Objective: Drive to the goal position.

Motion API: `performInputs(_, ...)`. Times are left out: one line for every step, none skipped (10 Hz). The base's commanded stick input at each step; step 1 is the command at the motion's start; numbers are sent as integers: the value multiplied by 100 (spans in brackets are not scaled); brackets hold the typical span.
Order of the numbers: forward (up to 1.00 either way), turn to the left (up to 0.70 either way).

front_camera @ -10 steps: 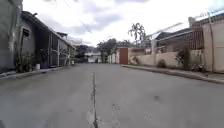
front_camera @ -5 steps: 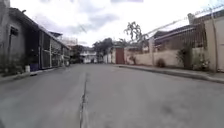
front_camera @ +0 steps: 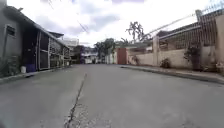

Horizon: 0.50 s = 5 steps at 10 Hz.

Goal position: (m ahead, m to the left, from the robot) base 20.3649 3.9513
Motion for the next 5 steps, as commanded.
performInputs(100, 23)
performInputs(100, 8)
performInputs(100, -17)
performInputs(100, -17)
performInputs(100, 12)
